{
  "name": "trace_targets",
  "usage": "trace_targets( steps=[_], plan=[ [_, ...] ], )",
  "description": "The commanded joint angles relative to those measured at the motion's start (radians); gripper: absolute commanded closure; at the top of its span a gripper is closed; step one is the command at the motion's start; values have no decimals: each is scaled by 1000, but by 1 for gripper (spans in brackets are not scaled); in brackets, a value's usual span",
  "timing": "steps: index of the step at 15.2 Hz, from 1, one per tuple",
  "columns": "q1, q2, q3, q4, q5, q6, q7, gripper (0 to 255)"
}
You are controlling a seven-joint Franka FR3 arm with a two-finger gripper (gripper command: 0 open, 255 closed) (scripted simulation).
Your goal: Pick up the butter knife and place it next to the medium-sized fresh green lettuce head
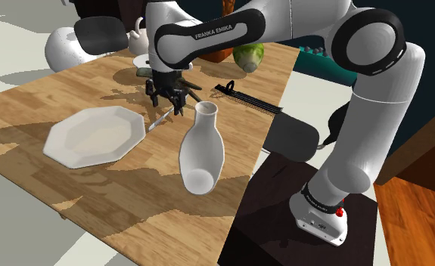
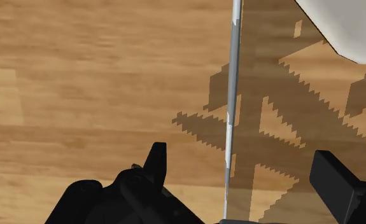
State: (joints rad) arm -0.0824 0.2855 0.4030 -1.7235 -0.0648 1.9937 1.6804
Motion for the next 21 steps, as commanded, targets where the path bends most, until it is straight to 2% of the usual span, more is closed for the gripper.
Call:
trace_targets(
  steps=[1, 2, 3, 12, 21],
  plan=[
    [0, 0, 0, 0, 0, 0, 0, 0],
    [0, 0, 0, 0, 0, 0, 0, 0],
    [0, 0, 0, 0, 0, 0, 0, 255],
    [0, 0, 0, 0, 0, 0, 0, 255],
    [0, -25, 5, 89, 11, -112, -4, 255]
  ],
)
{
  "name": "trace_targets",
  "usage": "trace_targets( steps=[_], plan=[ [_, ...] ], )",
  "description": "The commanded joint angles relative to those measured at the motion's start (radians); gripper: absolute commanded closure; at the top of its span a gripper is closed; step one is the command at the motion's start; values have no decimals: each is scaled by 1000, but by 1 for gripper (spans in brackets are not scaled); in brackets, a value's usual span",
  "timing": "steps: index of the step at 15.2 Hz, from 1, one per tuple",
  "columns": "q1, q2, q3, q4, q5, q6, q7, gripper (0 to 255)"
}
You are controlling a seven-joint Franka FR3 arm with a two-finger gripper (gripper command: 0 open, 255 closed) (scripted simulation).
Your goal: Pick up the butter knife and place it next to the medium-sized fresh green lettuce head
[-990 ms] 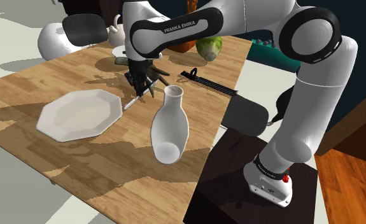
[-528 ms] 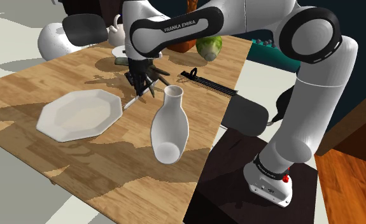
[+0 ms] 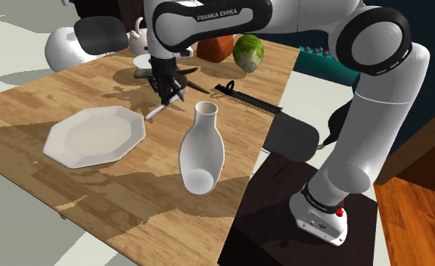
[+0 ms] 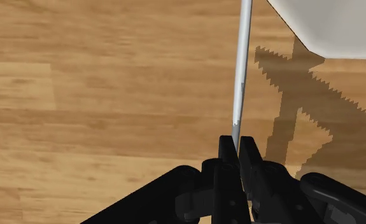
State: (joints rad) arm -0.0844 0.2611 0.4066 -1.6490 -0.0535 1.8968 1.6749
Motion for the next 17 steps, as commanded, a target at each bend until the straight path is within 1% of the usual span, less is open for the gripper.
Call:
trace_targets(
  steps=[1, 9, 17],
  plan=[
    [2, -2, 1, 26, 1, -28, 2, 255],
    [6, -6, 4, 128, 3, -134, 3, 255],
    [15, 7, 7, 254, -2, -247, 8, 255]
  ],
)
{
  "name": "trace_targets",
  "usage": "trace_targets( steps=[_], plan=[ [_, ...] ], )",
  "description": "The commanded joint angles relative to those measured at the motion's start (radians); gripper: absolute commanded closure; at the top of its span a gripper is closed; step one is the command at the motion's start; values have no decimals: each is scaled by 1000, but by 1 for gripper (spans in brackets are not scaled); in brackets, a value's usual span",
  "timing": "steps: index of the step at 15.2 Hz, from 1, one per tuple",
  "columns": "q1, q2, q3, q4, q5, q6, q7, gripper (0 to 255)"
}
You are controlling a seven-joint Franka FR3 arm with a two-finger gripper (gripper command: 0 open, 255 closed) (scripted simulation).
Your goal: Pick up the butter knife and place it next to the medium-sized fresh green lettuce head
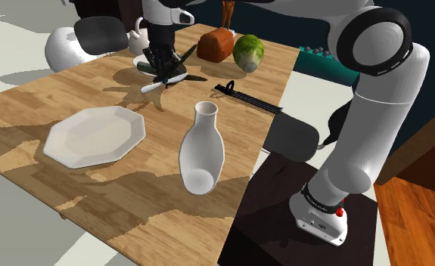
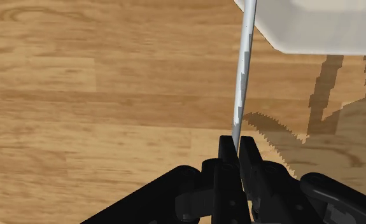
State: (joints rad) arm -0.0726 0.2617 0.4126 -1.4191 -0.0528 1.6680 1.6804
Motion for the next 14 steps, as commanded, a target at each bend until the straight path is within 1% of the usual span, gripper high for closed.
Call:
trace_targets(
  steps=[1, 8, 14],
  plan=[
    [5, 9, 1, 41, -4, -33, 3, 255],
    [21, 42, 3, 182, -17, -143, 12, 255],
    [46, 90, 5, 337, -38, -250, 21, 255]
  ],
)
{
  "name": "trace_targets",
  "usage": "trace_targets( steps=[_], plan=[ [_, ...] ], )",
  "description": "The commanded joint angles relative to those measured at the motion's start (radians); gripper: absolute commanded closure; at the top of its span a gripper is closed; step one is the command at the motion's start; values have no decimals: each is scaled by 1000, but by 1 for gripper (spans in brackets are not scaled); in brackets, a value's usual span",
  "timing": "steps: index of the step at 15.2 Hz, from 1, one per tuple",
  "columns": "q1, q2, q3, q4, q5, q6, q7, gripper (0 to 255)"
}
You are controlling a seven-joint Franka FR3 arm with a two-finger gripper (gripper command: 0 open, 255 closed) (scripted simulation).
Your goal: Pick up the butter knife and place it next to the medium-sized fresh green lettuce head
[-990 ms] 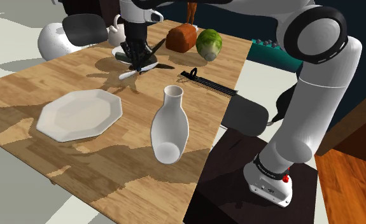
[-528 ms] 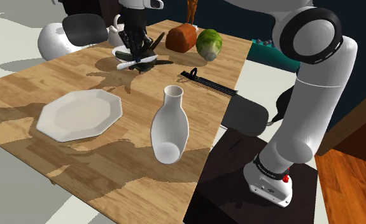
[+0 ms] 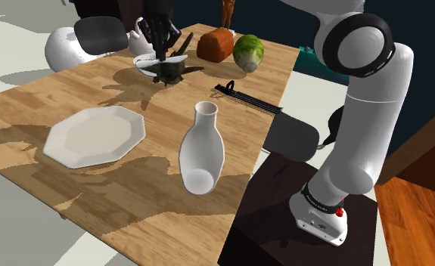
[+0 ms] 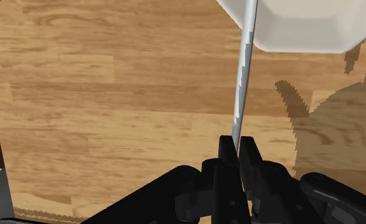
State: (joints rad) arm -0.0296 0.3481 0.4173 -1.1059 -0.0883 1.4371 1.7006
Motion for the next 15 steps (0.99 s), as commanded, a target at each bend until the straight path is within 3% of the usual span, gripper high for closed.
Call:
trace_targets(
  steps=[1, 8, 9, 15],
  plan=[
    [9, 15, 1, 54, -7, -39, 3, 255],
    [79, 138, -4, 354, -59, -218, 14, 255],
    [80, 140, -5, 358, -59, -220, 14, 255],
    [-95, -18, -25, 116, 13, -136, -124, 255]
  ],
)
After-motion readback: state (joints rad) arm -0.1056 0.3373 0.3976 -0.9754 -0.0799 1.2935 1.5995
